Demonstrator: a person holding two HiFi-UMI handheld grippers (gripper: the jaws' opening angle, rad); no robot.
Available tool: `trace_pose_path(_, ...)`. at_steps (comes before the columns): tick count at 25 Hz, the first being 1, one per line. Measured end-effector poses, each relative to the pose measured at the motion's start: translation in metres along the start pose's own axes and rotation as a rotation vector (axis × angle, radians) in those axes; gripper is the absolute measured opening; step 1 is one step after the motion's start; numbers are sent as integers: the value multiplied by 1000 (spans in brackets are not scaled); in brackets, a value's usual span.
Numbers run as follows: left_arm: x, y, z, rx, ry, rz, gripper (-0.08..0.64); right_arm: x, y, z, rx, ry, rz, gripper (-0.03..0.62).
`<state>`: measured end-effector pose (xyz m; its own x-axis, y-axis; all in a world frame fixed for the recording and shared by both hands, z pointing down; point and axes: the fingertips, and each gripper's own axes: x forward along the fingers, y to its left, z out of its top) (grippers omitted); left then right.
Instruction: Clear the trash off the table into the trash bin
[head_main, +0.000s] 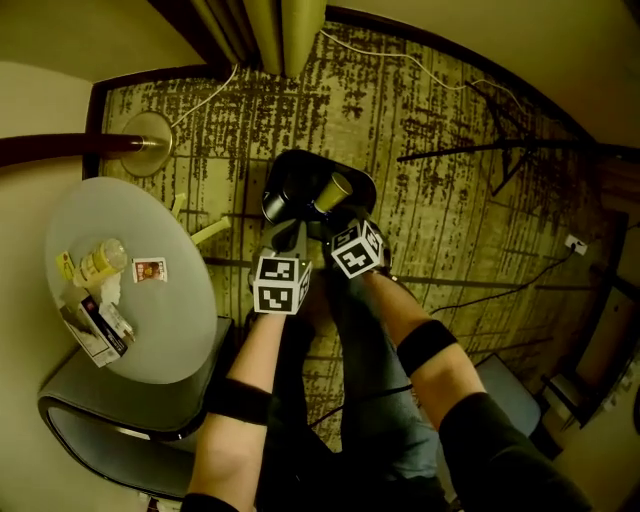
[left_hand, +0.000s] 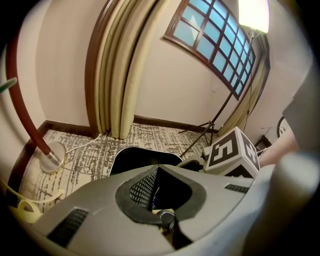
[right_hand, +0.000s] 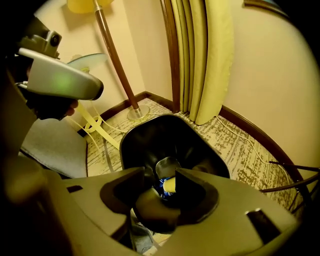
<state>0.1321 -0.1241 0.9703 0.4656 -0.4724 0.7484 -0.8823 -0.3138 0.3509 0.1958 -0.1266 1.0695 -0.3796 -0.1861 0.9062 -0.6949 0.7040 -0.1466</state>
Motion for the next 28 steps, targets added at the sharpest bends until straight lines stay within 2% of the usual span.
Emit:
trace_pose_path(4,-42,-10,25,7,-19,19,0,-50,9,26,-6,-20,3,209)
trace_pose_path(11,-165,-54,105,-1,-93,12,0,-182,46,102,-43,-111,18,2)
trace_pose_path(15,-244,-61,138,-5,-163,54,0,-255,89,154,-103,-191,47,1)
trace_pose_path(21,-370,-52,167,-45,-286,181,0,-346,167,228,-218,-308,115,1)
trace_pose_path(28,-502,-15,131,-141,-388,408,0,-401,281,280,-436,-402,270,1)
